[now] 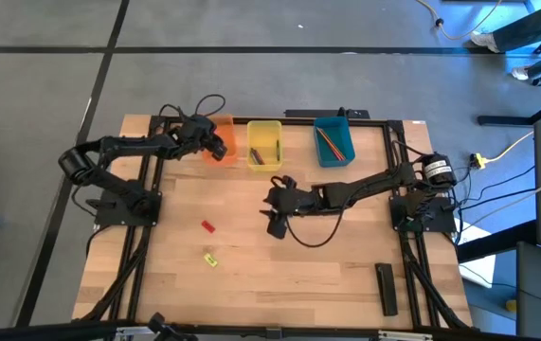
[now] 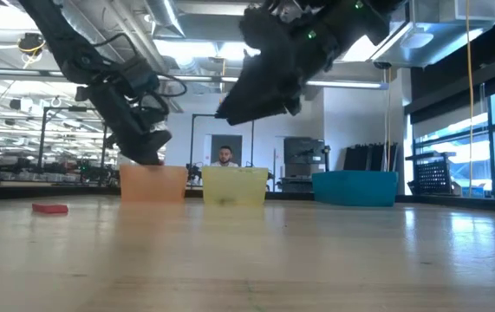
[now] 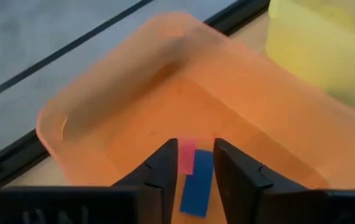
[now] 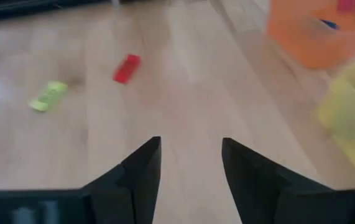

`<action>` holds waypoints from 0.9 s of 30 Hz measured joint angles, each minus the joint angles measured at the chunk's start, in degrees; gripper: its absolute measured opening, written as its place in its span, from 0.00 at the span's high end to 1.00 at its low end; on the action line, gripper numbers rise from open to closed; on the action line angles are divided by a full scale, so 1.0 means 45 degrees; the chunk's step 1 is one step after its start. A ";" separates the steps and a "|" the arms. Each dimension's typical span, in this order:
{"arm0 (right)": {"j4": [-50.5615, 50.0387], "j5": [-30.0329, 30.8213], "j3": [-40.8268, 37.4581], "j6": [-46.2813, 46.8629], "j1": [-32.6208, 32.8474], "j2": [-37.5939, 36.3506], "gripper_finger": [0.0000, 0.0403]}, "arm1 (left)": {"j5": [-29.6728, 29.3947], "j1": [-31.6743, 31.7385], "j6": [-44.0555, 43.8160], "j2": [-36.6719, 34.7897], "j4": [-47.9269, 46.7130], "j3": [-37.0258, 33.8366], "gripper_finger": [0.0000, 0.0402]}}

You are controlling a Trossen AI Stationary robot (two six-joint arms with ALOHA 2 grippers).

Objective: Sort crayons/erasers/pens/pencils in bins
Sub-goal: Put the pink eraser into the orange bin, then put the red eraser into the orange bin

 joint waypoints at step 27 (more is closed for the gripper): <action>0.7261 -0.0315 0.0779 -0.1183 0.0082 0.4265 0.57 | 0.0653 -0.5315 -0.0569 -0.6976 -0.3315 0.0000 0.69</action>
